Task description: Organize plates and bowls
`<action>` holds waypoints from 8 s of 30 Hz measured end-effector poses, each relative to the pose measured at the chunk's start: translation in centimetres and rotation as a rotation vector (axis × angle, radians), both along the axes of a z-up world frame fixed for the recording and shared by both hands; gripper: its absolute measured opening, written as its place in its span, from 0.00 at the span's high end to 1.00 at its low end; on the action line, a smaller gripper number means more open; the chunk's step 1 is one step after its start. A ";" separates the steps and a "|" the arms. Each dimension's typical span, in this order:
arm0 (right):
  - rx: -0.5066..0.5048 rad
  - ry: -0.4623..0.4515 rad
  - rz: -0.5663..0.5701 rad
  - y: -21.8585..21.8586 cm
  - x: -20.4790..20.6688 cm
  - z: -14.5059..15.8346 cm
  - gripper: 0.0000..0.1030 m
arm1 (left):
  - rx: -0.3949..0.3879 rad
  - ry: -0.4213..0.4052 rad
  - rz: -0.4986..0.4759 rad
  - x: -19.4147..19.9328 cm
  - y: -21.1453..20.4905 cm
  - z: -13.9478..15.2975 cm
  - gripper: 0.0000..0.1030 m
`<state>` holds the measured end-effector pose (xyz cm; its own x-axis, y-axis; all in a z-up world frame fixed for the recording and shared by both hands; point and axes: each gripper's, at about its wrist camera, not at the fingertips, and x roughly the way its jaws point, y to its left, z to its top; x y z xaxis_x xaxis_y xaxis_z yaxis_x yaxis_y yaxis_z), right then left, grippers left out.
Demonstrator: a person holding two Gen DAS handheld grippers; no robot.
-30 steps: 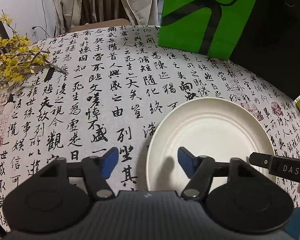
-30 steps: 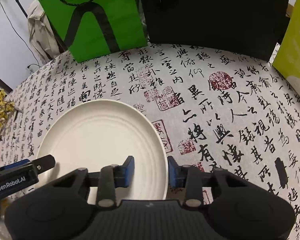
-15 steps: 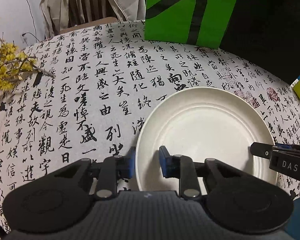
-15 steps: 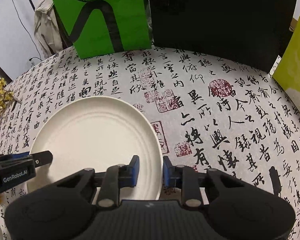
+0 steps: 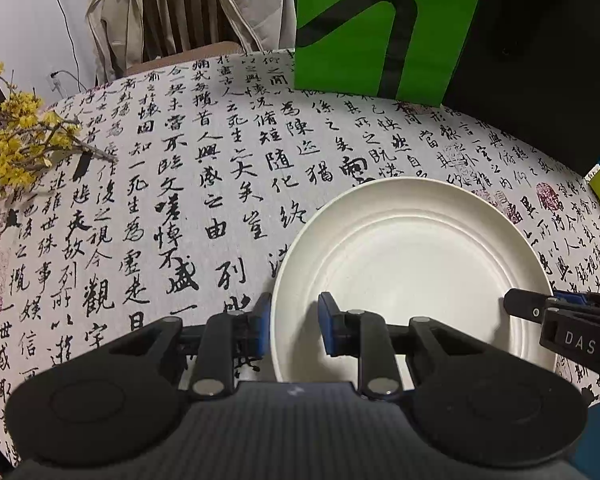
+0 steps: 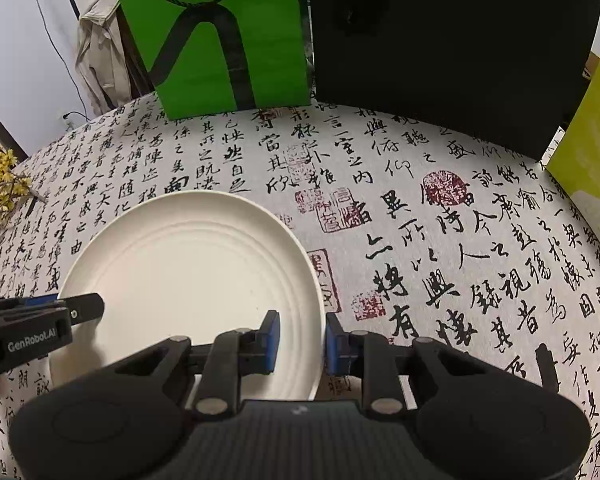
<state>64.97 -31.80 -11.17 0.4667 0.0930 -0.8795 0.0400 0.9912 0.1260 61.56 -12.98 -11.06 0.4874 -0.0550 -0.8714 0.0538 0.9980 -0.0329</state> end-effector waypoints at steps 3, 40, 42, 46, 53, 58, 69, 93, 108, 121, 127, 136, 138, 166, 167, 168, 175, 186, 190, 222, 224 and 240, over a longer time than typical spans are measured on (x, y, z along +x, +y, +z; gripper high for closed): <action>0.004 -0.011 -0.006 -0.1 -0.1 0.3 0.78 | 0.006 -0.021 0.002 -0.2 -0.1 0.5 0.76; 0.071 -0.203 0.007 0.6 -3.2 5.9 0.89 | -0.018 -0.174 0.037 -2.9 2.0 5.9 0.76; 0.072 -0.214 0.012 0.8 -3.5 6.3 0.89 | -0.022 -0.178 0.037 -3.0 2.2 6.2 0.76; 0.063 -0.238 0.023 1.2 -4.3 7.1 0.89 | -0.022 -0.194 0.036 -3.4 2.5 6.9 0.76; 0.078 -0.256 0.026 1.3 -5.5 7.6 0.89 | -0.024 -0.211 0.033 -4.3 2.8 7.7 0.76; 0.091 -0.264 0.022 1.2 -6.4 7.8 0.89 | -0.025 -0.224 0.028 -5.1 2.9 8.3 0.76; 0.123 -0.275 0.012 0.9 -8.0 8.6 0.89 | -0.017 -0.249 0.007 -7.0 2.9 9.7 0.76; 0.124 -0.328 0.034 2.2 -12.3 11.2 0.89 | -0.035 -0.294 0.020 -11.5 4.5 12.1 0.76; 0.129 -0.354 0.052 3.1 -15.1 12.4 0.89 | -0.052 -0.324 0.007 -14.5 5.8 13.4 0.76; 0.145 -0.385 0.069 3.5 -17.8 13.2 0.89 | -0.070 -0.352 -0.006 -17.2 6.9 14.2 0.76; 0.147 -0.400 0.077 3.9 -19.3 13.8 0.89 | -0.085 -0.370 -0.011 -18.7 7.6 14.7 0.76; 0.159 -0.416 0.085 4.5 -21.4 14.1 0.89 | -0.100 -0.394 -0.016 -20.9 8.4 15.1 0.76; 0.161 -0.420 0.084 4.6 -21.8 14.1 0.89 | -0.101 -0.398 -0.017 -21.4 8.6 15.1 0.76; 0.182 -0.464 0.109 5.2 -28.9 14.3 0.89 | -0.127 -0.439 -0.080 -28.7 10.5 14.7 0.76; 0.184 -0.464 0.108 5.2 -29.1 14.3 0.89 | -0.128 -0.441 -0.082 -28.9 10.5 14.8 0.76; 0.187 -0.464 0.108 5.2 -29.4 14.3 0.89 | -0.129 -0.443 -0.084 -29.2 10.6 14.8 0.76; 0.200 -0.460 0.115 5.4 -30.8 14.1 0.89 | -0.134 -0.465 -0.098 -31.2 11.0 15.2 0.76; 0.203 -0.469 0.138 5.9 -33.4 14.3 0.89 | -0.148 -0.459 -0.103 -33.4 11.9 14.8 0.76; 0.206 -0.470 0.144 6.1 -34.3 14.2 0.89 | -0.155 -0.459 -0.102 -34.2 12.1 14.6 0.76; 0.219 -0.421 0.181 7.0 -38.8 12.8 0.89 | -0.169 -0.445 -0.106 -39.3 13.6 12.8 0.76; 0.220 -0.417 0.183 7.0 -39.0 12.6 0.89 | -0.170 -0.442 -0.107 -39.5 13.7 12.6 0.76; 0.226 -0.372 0.197 7.5 -40.4 11.0 0.89 | -0.185 -0.405 -0.106 -41.0 14.3 10.8 0.76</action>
